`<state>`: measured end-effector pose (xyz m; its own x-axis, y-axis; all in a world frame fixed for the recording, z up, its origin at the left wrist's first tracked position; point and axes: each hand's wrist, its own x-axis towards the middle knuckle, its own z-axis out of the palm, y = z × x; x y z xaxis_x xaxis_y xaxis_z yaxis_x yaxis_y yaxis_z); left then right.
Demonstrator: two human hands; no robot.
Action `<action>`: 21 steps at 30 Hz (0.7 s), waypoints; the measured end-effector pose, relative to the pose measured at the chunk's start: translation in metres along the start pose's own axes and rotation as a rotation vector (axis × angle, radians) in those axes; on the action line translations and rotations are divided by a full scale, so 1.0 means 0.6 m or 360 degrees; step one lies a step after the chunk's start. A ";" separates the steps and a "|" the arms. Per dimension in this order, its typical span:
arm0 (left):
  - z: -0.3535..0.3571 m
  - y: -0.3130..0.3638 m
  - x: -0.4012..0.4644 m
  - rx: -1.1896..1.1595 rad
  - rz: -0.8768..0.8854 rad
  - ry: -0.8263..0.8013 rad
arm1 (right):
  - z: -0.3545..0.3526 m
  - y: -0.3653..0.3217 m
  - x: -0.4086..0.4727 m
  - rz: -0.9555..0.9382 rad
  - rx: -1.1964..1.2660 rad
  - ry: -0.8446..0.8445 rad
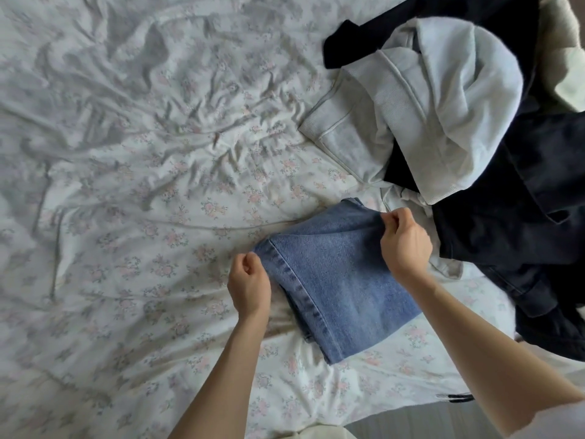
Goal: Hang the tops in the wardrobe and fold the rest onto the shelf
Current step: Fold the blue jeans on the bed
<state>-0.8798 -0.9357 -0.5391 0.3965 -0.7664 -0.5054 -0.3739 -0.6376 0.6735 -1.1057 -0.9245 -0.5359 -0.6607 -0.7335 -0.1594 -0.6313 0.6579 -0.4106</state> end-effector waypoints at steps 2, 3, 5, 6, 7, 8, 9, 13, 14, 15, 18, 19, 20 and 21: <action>0.004 -0.004 0.014 -0.0062 -0.0195 -0.0125 | 0.005 0.002 0.005 0.0065 -0.0085 -0.0176; 0.006 -0.003 0.028 -0.0029 -0.0262 -0.0224 | 0.008 0.001 0.015 0.0078 -0.0143 -0.0311; 0.002 0.000 0.057 0.0202 -0.0251 -0.0365 | 0.007 -0.006 0.034 0.0061 -0.0266 -0.0535; 0.000 0.006 0.072 0.0284 -0.0205 -0.0377 | 0.005 -0.012 0.044 0.0034 -0.0296 -0.0575; -0.002 0.016 0.087 0.0336 -0.0139 -0.0387 | 0.006 -0.023 0.055 -0.0009 -0.0300 -0.0571; 0.001 0.026 0.100 0.0371 -0.0050 -0.0412 | 0.009 -0.035 0.067 -0.0059 -0.0288 -0.0552; 0.006 0.037 0.111 0.0429 0.0031 -0.0465 | 0.014 -0.048 0.077 -0.0103 -0.0265 -0.0547; 0.030 0.071 0.134 0.0888 0.0013 -0.0765 | 0.047 -0.094 0.105 -0.0124 -0.0233 -0.0740; 0.032 0.074 0.138 0.0964 -0.0023 -0.0833 | 0.055 -0.101 0.110 -0.0129 -0.0279 -0.0773; 0.033 0.075 0.141 0.1008 -0.0059 -0.0897 | 0.060 -0.104 0.114 -0.0134 -0.0345 -0.0793; 0.029 0.084 0.147 0.1151 -0.0084 -0.1048 | 0.069 -0.107 0.120 -0.0184 -0.0537 -0.0868; 0.027 0.089 0.145 0.1212 -0.0080 -0.1084 | 0.069 -0.105 0.121 -0.0213 -0.0572 -0.0911; 0.027 0.092 0.144 0.1243 -0.0077 -0.1099 | 0.068 -0.105 0.120 -0.0230 -0.0583 -0.0956; 0.029 0.092 0.144 0.1250 -0.0070 -0.1098 | 0.068 -0.104 0.117 -0.0242 -0.0569 -0.0980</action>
<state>-0.8805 -1.0387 -0.5549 -0.0490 -0.4619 -0.8856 -0.9083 -0.3482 0.2318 -1.0965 -1.0240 -0.5582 -0.2732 -0.7151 -0.6434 -0.8618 0.4791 -0.1666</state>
